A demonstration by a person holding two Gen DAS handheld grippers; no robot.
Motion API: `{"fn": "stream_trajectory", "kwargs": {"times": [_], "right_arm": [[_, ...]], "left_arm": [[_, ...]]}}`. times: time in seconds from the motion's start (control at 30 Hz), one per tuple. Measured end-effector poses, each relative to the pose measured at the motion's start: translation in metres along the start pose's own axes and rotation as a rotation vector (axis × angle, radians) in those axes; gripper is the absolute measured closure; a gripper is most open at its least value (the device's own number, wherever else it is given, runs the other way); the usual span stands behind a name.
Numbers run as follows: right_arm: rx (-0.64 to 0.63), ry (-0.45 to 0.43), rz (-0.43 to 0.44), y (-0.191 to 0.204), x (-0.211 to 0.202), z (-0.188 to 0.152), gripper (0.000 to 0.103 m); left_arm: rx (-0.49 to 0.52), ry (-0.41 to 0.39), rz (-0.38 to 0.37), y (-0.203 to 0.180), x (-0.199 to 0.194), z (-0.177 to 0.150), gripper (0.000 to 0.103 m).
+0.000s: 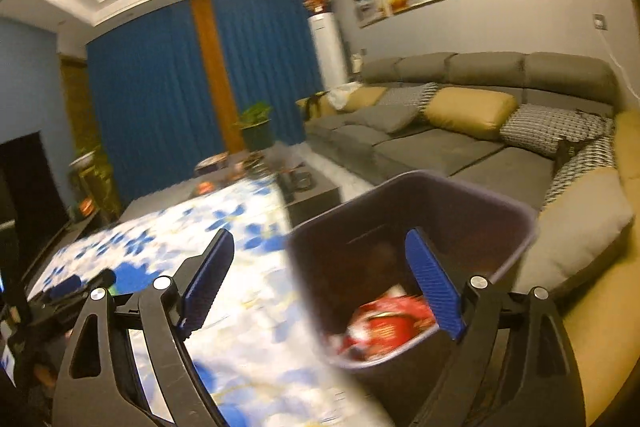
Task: Collect trash
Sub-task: 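Open both tools over the grey bin to drop the cup and bag, then move both open tools back over the foam nets on the sheet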
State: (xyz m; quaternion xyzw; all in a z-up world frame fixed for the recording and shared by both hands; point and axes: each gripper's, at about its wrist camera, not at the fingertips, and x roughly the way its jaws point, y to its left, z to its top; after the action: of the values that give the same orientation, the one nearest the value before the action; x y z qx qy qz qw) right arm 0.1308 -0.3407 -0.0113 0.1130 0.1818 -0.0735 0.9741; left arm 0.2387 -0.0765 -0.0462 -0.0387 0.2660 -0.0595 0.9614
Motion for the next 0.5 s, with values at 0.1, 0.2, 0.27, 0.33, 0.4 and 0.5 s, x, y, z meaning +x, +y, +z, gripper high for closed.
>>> {"fn": "stream_trajectory", "kwargs": {"times": [0.1,0.2,0.27,0.33,0.4,0.5], "right_arm": [[-0.045,0.045,0.047,0.030,0.011,-0.011,0.018],[-0.085,0.086,0.099,0.061,0.023,-0.022,0.018],[-0.108,0.108,0.117,0.078,0.032,-0.027,0.018],[-0.131,0.145,0.136,0.098,0.047,-0.034,0.018],[-0.166,0.177,0.154,0.120,0.060,-0.042,0.018],[-0.231,0.224,0.193,0.153,0.076,-0.054,0.018]], "left_arm": [[-0.049,0.009,0.070,0.034,-0.005,-0.001,0.007],[-0.070,-0.009,0.126,0.062,-0.013,-0.004,0.007],[-0.068,-0.022,0.172,0.075,-0.018,-0.005,0.007],[-0.077,-0.040,0.220,0.086,-0.023,-0.005,0.007],[-0.095,-0.064,0.261,0.100,-0.026,-0.004,0.007],[-0.122,-0.082,0.279,0.112,-0.027,-0.004,0.007]]}}
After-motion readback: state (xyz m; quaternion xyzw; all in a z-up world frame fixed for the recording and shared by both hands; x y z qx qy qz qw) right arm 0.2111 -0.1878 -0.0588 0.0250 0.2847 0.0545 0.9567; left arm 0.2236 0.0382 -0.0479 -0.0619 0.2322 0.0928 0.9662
